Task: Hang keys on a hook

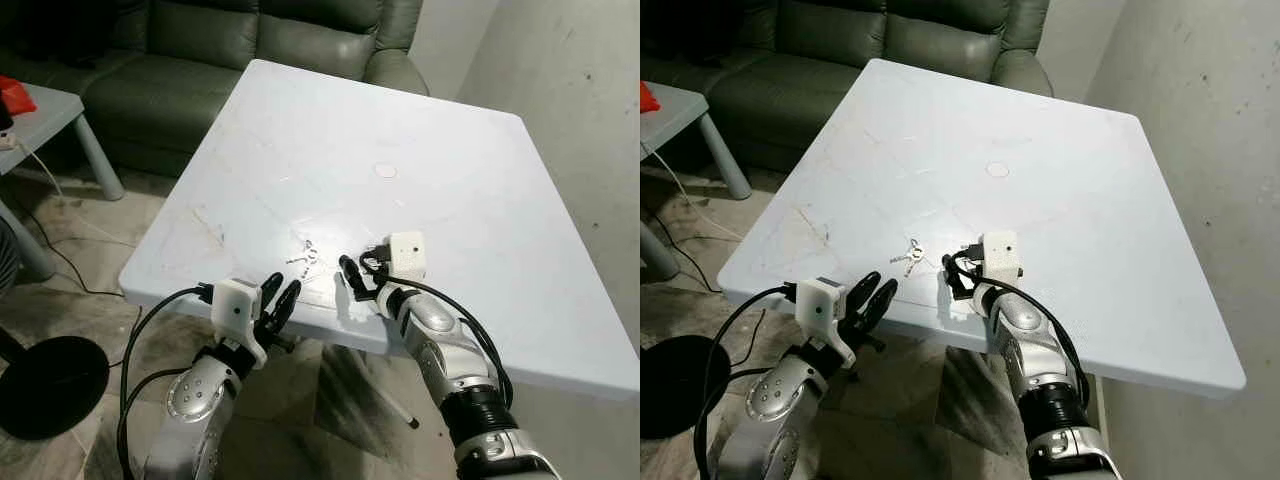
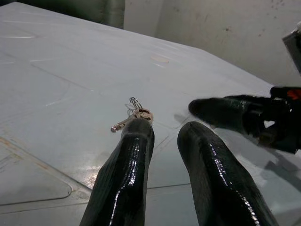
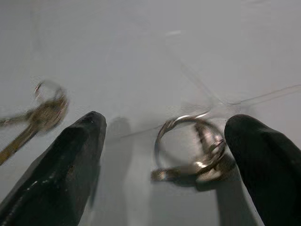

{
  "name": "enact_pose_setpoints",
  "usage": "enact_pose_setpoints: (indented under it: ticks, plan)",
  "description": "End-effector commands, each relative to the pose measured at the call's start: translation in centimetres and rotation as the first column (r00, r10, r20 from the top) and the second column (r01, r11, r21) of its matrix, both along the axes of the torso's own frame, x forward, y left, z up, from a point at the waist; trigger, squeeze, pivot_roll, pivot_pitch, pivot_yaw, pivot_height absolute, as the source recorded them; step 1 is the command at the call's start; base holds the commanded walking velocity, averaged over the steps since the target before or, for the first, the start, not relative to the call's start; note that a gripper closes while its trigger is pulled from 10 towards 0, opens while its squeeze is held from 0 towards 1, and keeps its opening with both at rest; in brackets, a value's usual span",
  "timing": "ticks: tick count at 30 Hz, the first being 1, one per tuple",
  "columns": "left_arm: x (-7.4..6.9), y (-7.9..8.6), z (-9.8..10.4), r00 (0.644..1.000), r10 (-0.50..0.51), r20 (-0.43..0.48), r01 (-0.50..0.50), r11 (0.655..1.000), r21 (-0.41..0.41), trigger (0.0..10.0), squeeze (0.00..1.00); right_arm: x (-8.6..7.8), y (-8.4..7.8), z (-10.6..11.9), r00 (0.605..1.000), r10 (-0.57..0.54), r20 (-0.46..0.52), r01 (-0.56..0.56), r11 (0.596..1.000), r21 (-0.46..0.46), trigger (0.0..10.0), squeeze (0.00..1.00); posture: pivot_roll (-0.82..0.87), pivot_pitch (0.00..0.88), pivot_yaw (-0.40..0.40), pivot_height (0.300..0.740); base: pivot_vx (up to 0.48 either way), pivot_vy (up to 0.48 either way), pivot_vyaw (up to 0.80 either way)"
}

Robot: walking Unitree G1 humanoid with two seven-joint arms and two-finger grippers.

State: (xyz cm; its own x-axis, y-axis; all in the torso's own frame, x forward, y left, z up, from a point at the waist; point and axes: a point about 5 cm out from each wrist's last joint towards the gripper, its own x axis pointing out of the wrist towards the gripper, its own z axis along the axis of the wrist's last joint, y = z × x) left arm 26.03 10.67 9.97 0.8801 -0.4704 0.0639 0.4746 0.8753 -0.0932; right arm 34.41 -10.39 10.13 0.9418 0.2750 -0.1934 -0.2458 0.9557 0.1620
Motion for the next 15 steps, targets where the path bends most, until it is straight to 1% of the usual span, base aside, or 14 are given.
enact_pose_setpoints:
  ticks: [1, 2, 4, 5, 9, 14, 15]
  plan:
    - [-0.1, -0.4, 0.4, 1.000, -0.013, 0.013, 0.013, 1.000, 0.005, 10.0, 0.00, 0.5, -0.8, 0.8, 0.999, -0.043, 0.025, 0.042, 0.999, 0.031, 10.0, 0.00, 0.09, 0.117, -0.152, 0.740, 0.000, 0.000, 0.00]
    - [-0.1, -0.4, 0.5, 1.000, -0.013, 0.013, 0.013, 1.000, 0.006, 10.0, 0.00, 0.6, -1.0, 0.8, 0.998, -0.063, 0.028, 0.062, 0.997, 0.043, 10.0, 0.00, 0.08, 0.118, -0.150, 0.740, 0.000, 0.000, 0.00]
    - [-0.1, -0.5, 0.5, 1.000, -0.013, 0.012, 0.013, 1.000, 0.007, 10.0, 0.00, 0.8, -1.3, 0.6, 0.997, -0.077, 0.008, 0.077, 0.996, 0.038, 10.0, 0.00, 0.08, 0.118, -0.150, 0.740, 0.000, 0.000, 0.00]
    - [-0.1, -0.5, 0.5, 1.000, -0.013, 0.011, 0.013, 1.000, 0.005, 10.0, 0.00, 0.9, -1.5, 0.5, 0.995, -0.098, -0.004, 0.098, 0.995, 0.024, 10.0, 0.00, 0.08, 0.119, -0.149, 0.740, 0.000, 0.000, 0.00]
    - [-0.1, -0.6, 0.4, 1.000, -0.014, 0.010, 0.014, 1.000, 0.007, 10.0, 0.00, 0.9, -1.9, 0.1, 0.993, -0.119, -0.026, 0.119, 0.993, -0.005, 10.0, 0.00, 0.08, 0.121, -0.146, 0.740, 0.000, 0.000, 0.00]
    - [-0.1, -0.5, 0.5, 1.000, -0.013, 0.008, 0.013, 1.000, 0.009, 10.0, 0.00, 0.6, -2.2, -0.6, 0.997, -0.072, -0.031, 0.071, 0.997, -0.034, 10.0, 0.00, 0.08, 0.126, -0.144, 0.740, 0.000, 0.000, 0.00]
    - [-0.2, -0.5, 0.5, 1.000, -0.012, 0.007, 0.012, 1.000, 0.009, 10.0, 0.00, 0.4, -2.3, -0.9, 0.998, -0.047, -0.032, 0.046, 0.998, -0.040, 10.0, 0.00, 0.08, 0.127, -0.143, 0.740, 0.000, 0.000, 0.00]
